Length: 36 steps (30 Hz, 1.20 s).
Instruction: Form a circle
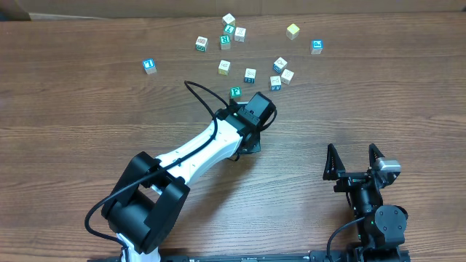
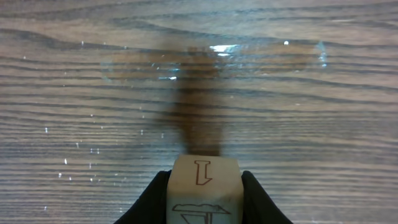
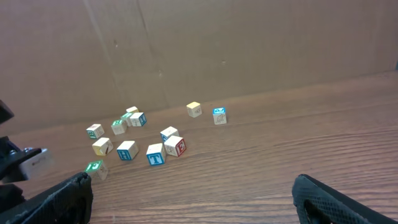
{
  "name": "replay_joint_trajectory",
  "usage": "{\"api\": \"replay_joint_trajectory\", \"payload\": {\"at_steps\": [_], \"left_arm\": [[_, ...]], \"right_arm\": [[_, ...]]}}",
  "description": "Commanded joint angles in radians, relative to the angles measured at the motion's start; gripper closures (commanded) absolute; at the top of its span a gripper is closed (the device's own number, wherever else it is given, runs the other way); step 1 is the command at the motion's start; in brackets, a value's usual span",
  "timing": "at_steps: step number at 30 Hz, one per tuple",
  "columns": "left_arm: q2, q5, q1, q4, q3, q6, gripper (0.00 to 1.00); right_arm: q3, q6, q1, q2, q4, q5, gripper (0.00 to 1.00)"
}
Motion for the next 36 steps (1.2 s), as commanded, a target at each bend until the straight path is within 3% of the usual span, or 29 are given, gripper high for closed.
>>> {"api": "replay_joint_trajectory", "payload": {"at_steps": [1,20,29,36], "left_arm": [[-0.013,-0.025,-0.003,0.013,-0.023,-0.037,0.84],[-0.011,-0.014,-0.021,0.095,-0.067,-0.036,0.76],[-0.011,-0.018,-0.021,0.105,-0.067,-0.036,0.60],[-0.011,-0.018,-0.021,0.107,-0.068,-0.036,0.62]], "right_arm": [[-0.010,-0.014,-0.006,-0.011,0.006,-0.009,0.00],[-0.010,-0.014,-0.006,-0.011,0.006,-0.009,0.00],[-0.010,-0.014,-0.006,-0.011,0.006,-0.009,0.00],[-0.010,-0.014,-0.006,-0.011,0.006,-0.009,0.00]]}}
